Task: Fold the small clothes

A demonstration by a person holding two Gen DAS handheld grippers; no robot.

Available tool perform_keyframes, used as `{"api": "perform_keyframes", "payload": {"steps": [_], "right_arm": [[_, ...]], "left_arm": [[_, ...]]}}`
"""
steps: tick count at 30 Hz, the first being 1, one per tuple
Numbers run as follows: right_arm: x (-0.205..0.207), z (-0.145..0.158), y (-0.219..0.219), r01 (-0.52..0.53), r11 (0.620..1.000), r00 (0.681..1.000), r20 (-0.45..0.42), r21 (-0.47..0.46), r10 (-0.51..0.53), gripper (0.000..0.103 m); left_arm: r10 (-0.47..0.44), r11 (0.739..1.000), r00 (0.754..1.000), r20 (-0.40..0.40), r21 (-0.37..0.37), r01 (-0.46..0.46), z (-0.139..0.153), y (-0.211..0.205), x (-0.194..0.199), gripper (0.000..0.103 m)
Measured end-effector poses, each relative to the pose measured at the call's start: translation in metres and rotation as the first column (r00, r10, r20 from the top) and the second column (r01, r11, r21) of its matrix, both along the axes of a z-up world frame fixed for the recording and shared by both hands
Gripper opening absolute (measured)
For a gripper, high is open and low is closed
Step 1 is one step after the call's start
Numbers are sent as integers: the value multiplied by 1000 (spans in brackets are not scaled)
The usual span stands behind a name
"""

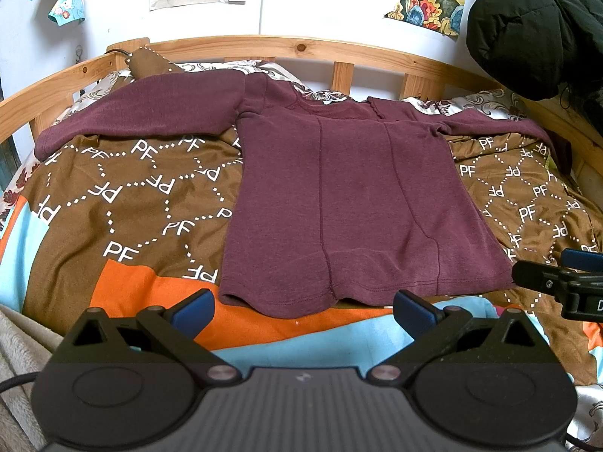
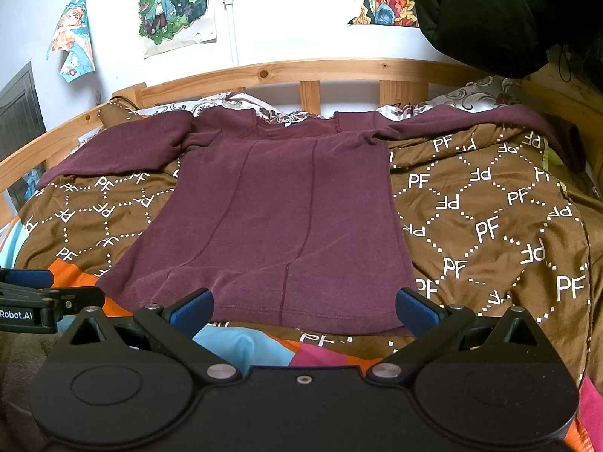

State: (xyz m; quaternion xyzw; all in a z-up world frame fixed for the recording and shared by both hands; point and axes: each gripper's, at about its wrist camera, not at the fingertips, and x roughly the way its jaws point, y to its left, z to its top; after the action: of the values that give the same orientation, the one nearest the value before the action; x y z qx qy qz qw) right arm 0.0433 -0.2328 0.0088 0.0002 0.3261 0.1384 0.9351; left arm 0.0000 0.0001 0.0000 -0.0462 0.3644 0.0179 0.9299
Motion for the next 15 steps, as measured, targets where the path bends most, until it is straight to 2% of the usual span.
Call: {"api": "perform_keyframes", "payload": {"steps": [15], "right_arm": [[0, 0, 0, 0, 1000, 1000, -4, 1, 0, 102]], "left_arm": [[0, 1000, 1000, 0, 0, 0, 0, 0, 0, 102]]}}
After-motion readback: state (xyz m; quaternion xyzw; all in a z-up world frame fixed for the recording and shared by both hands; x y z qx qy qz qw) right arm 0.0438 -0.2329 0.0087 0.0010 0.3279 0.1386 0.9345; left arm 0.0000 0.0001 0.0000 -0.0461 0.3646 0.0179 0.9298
